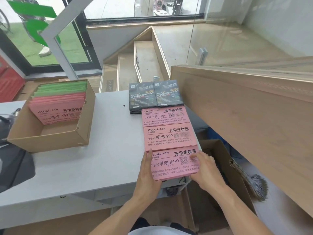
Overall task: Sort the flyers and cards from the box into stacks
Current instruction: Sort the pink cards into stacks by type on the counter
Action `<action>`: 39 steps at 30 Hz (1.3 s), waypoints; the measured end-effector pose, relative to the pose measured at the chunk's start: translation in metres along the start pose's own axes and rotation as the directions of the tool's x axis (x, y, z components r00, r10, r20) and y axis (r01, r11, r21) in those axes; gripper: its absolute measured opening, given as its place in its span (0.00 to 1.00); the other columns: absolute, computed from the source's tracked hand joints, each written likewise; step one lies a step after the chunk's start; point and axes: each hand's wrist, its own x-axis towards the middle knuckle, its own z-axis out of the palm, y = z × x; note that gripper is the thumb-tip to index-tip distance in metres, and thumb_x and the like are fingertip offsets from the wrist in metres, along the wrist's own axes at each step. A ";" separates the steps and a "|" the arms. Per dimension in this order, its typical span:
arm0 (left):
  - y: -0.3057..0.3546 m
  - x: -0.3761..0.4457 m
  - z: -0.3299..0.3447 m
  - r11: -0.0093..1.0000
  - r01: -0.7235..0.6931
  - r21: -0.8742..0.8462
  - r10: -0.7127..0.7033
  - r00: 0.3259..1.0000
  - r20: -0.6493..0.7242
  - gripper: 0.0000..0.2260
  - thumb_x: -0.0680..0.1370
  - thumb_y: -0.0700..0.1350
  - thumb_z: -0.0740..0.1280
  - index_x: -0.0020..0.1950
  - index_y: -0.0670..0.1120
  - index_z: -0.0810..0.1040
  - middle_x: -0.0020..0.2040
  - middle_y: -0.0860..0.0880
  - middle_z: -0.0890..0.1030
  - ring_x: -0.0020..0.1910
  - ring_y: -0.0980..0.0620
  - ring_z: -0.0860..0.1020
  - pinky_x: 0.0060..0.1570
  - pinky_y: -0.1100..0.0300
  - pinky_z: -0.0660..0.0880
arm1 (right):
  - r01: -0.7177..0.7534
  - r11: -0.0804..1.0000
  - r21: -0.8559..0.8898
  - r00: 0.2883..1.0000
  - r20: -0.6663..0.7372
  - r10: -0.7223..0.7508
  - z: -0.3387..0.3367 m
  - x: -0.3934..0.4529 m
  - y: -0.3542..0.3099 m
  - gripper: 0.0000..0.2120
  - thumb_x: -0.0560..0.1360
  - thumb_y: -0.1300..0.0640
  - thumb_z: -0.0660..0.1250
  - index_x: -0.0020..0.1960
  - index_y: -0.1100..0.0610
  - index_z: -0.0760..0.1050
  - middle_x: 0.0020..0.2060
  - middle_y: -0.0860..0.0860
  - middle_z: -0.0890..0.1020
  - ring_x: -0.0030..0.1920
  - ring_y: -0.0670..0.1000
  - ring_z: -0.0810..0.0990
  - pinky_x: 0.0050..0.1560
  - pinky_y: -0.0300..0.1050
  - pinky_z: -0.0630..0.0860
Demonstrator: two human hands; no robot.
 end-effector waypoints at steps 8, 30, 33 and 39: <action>-0.013 0.002 -0.010 0.983 0.069 -0.168 -0.065 0.997 0.031 0.51 0.71 0.44 0.77 0.79 0.68 0.46 0.79 0.62 0.59 0.77 0.62 0.59 0.74 0.51 0.67 | 0.131 0.985 -0.111 0.991 -0.005 -0.132 0.018 -0.023 -0.039 0.33 0.74 0.36 0.70 0.74 0.41 0.63 0.78 0.43 0.58 0.79 0.47 0.53 0.79 0.52 0.53; -0.068 0.024 -0.226 0.977 -0.192 -0.089 0.106 0.810 -0.577 0.15 0.77 0.44 0.74 0.62 0.53 0.79 0.69 0.62 0.74 0.71 0.60 0.71 0.67 0.72 0.64 | 0.550 0.832 0.073 0.835 -0.028 -0.550 0.077 0.056 -0.297 0.17 0.80 0.48 0.67 0.68 0.46 0.75 0.67 0.41 0.73 0.69 0.44 0.69 0.69 0.43 0.69; -0.092 0.045 -0.274 0.977 -0.212 -0.023 0.146 0.746 -0.649 0.12 0.77 0.42 0.74 0.58 0.51 0.81 0.67 0.59 0.78 0.69 0.57 0.73 0.69 0.65 0.67 | 0.581 0.807 0.107 0.811 0.006 -0.585 0.091 0.079 -0.350 0.19 0.81 0.49 0.65 0.72 0.47 0.72 0.71 0.42 0.71 0.71 0.45 0.68 0.72 0.44 0.66; -0.137 0.101 -0.373 0.965 -0.146 0.216 0.252 0.735 -0.630 0.12 0.76 0.40 0.74 0.58 0.48 0.82 0.65 0.54 0.80 0.71 0.55 0.72 0.73 0.55 0.66 | 0.553 0.829 -0.090 0.827 -0.062 -0.558 0.109 0.134 -0.434 0.26 0.82 0.50 0.63 0.79 0.50 0.64 0.79 0.48 0.61 0.81 0.50 0.52 0.80 0.46 0.46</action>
